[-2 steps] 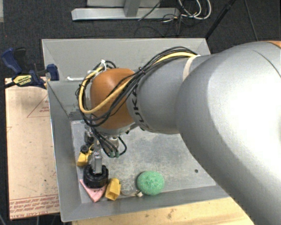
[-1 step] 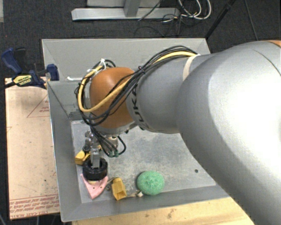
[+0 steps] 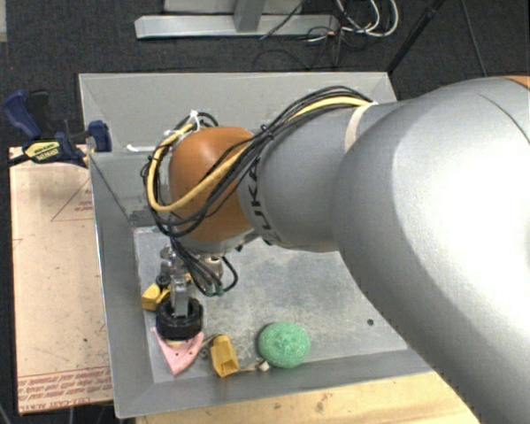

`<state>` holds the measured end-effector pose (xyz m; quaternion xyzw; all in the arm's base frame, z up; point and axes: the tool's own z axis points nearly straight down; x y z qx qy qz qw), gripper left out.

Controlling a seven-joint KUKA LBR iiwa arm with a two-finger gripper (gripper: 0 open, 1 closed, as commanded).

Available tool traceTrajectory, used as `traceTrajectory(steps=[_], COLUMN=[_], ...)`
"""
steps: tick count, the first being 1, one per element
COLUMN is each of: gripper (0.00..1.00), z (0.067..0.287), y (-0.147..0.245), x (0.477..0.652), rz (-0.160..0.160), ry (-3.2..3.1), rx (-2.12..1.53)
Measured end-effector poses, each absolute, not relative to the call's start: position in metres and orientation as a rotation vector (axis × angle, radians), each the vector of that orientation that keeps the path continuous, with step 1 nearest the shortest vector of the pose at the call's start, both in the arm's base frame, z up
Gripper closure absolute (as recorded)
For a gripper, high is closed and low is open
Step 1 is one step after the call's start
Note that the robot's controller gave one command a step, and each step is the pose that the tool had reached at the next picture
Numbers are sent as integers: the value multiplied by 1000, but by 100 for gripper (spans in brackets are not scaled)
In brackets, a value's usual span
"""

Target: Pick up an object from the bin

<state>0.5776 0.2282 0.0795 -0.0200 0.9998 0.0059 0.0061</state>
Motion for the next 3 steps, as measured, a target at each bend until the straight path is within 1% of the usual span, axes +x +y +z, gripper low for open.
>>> traceTrajectory(steps=[1,2,3], gripper=[100,100,100], z=[95,150,146], y=[224,220,224], x=[600,595,596], rz=[10,0,11], ry=[3131,3143,3122], rx=[-87,-92,-101])
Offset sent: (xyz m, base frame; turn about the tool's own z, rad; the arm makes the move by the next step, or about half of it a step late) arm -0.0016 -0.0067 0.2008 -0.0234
